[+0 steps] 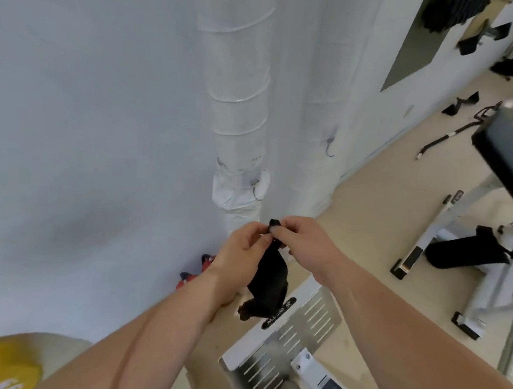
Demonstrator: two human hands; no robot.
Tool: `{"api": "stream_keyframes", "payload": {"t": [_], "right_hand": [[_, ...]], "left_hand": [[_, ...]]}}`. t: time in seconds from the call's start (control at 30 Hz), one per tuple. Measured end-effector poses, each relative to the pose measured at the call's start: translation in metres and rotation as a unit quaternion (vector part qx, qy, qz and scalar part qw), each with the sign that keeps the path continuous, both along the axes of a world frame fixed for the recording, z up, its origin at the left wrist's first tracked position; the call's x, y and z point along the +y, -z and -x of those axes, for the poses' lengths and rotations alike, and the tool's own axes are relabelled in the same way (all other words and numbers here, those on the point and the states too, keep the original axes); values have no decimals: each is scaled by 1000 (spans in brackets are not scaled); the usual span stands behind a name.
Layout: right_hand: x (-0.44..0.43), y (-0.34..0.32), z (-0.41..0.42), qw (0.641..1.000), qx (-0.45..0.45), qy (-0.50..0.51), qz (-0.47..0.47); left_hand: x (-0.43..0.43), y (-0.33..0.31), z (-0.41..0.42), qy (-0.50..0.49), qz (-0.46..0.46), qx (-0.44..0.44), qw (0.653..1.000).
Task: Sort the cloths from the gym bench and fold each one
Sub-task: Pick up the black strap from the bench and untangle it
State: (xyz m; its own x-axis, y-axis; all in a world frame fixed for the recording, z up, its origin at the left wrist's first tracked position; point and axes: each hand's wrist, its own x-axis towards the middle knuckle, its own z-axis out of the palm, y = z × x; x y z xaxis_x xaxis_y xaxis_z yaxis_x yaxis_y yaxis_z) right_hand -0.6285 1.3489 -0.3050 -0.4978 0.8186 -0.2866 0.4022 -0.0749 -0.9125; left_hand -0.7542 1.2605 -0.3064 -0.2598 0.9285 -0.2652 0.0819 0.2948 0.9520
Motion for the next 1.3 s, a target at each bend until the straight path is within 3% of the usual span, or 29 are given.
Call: {"api": "stream_keyframes", "payload": {"t": [0.1, 0.33, 0.6, 0.8, 1.1, 1.3], "right_hand": [[37, 18, 7, 1000, -4, -7, 12], [112, 63, 20, 990, -14, -126, 57], [156, 113, 68, 995, -77, -66, -15], [160, 143, 86, 988, -113, -61, -86], [156, 150, 83, 993, -113, -22, -40], [147, 136, 53, 994, -105, 1, -2]], "left_hand": [[35, 19, -3, -59, 32, 48, 997], [98, 56, 14, -134, 60, 161, 976], [151, 106, 37, -215, 123, 231, 941], [159, 128, 38, -266, 140, 220, 928], [160, 132, 46, -281, 199, 190, 919], [126, 106, 47, -271, 153, 133, 941]]}}
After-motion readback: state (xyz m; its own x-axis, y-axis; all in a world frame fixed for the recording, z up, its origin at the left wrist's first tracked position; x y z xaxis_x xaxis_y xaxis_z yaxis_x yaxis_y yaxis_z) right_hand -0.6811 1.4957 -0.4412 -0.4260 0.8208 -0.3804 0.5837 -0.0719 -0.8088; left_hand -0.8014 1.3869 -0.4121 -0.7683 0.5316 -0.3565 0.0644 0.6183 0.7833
